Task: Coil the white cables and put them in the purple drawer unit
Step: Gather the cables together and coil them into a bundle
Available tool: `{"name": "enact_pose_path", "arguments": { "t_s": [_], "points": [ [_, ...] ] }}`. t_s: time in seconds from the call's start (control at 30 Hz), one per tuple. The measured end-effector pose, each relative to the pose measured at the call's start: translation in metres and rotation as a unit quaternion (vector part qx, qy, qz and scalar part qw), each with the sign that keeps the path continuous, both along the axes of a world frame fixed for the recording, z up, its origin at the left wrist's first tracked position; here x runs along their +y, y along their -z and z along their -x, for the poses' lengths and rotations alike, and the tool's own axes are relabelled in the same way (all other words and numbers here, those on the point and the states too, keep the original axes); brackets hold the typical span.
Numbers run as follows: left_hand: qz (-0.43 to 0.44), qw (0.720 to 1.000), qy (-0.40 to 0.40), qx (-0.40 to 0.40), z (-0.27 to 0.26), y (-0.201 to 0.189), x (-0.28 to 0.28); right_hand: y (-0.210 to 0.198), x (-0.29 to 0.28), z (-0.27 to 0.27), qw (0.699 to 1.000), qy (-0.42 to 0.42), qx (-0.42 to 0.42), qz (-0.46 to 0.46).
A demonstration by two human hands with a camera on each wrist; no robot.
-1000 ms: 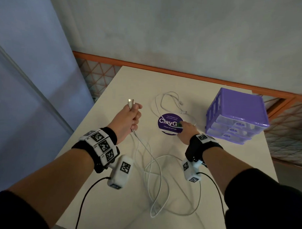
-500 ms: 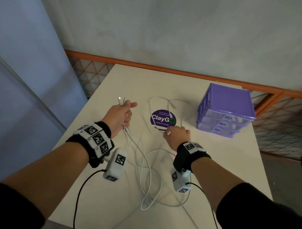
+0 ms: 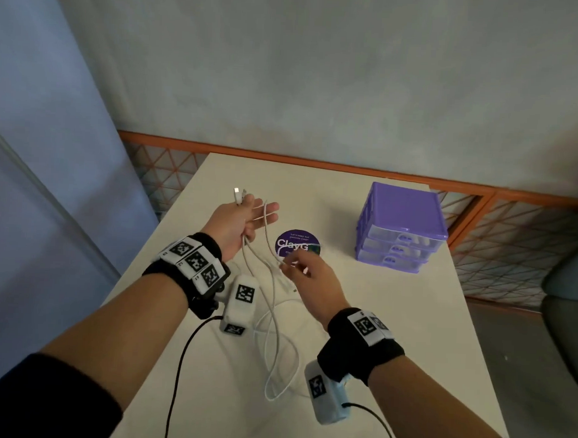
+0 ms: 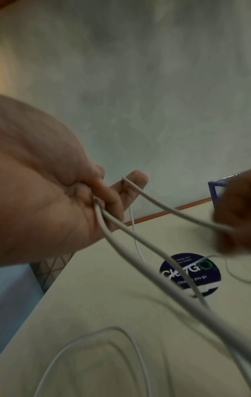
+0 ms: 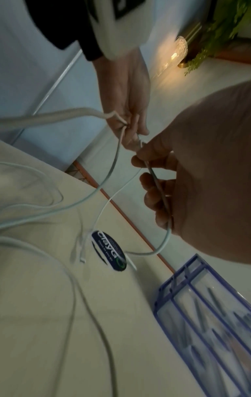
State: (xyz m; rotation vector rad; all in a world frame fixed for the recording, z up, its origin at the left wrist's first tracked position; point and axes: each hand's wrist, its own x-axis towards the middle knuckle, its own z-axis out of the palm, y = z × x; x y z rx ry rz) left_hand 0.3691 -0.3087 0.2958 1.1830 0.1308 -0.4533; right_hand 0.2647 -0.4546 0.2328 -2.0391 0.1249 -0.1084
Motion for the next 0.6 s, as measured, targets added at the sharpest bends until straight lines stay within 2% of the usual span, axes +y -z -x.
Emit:
{"name": "enact_pose_path", "arguments": {
  "t_s": [0.1,0.2,0.37,0.43,0.5,0.53,0.6],
  "points": [
    [0.000,1.000,0.000,-0.007,0.000,-0.007,0.008,0.008,-0.006,0.014,0.999,0.013,0.030,0.040],
    [0.017,1.000,-0.006,0.006,0.001,-0.013,0.015,0.014,-0.013,0.023,0.990,-0.002,0.053,0.132],
    [0.057,0.996,-0.063,-0.027,-0.004,-0.023,0.032,0.029,-0.023,0.034,0.950,-0.007,0.171,0.260],
    [0.047,0.996,-0.063,-0.047,-0.006,-0.028,0.038,0.027,-0.025,0.029,0.938,0.013,0.206,0.279],
    [0.044,0.996,-0.044,-0.065,-0.005,-0.031,0.042,0.017,-0.018,0.020,0.938,0.014,0.198,0.285],
    [0.044,0.995,-0.032,-0.090,-0.009,-0.039,0.052,0.004,-0.002,0.002,0.948,0.013,0.161,0.276],
    [0.016,0.995,0.005,-0.102,-0.005,-0.040,0.048,-0.017,0.015,-0.011,0.980,0.019,0.095,0.175]
  ]
}}
